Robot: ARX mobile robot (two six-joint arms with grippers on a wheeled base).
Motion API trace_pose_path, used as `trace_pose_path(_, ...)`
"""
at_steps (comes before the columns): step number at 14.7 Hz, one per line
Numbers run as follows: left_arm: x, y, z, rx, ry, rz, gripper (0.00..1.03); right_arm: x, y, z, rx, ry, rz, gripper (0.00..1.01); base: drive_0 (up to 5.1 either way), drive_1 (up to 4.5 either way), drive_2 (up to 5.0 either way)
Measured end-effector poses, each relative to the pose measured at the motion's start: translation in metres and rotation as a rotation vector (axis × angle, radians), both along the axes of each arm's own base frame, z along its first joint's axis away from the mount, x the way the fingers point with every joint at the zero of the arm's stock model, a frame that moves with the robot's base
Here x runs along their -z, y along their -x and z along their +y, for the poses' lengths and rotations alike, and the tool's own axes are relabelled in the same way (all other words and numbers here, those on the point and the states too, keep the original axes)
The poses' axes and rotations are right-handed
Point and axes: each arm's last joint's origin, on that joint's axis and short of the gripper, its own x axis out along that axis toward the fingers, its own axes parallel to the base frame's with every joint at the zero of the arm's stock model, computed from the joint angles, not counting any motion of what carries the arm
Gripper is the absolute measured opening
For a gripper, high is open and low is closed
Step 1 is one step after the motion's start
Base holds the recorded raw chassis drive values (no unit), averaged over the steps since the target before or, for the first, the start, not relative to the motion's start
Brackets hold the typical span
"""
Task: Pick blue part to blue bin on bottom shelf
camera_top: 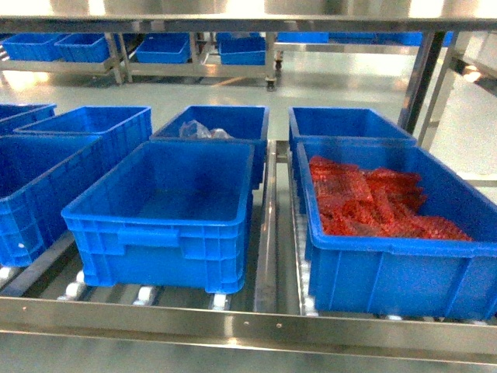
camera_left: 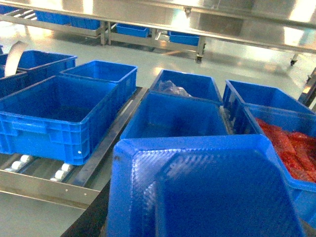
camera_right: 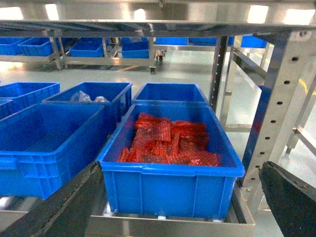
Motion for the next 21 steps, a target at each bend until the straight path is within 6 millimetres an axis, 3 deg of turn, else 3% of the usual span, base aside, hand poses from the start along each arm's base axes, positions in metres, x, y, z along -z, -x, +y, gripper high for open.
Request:
trace_pose_path(14,0.0008,-0.0001,-0.0001,0.001,-0.001,0.003,0.43,0.0001,0.0000,0.0000,0.000,0.001,0.001,0.98,0.0,0.00,0.0)
trace_pose_path(21,0.0007,0.0000,0.0000,0.000,0.000,0.002,0.43,0.0001,0.0000,0.0000,0.000,0.001,0.001,0.98,0.0,4.06,-4.1)
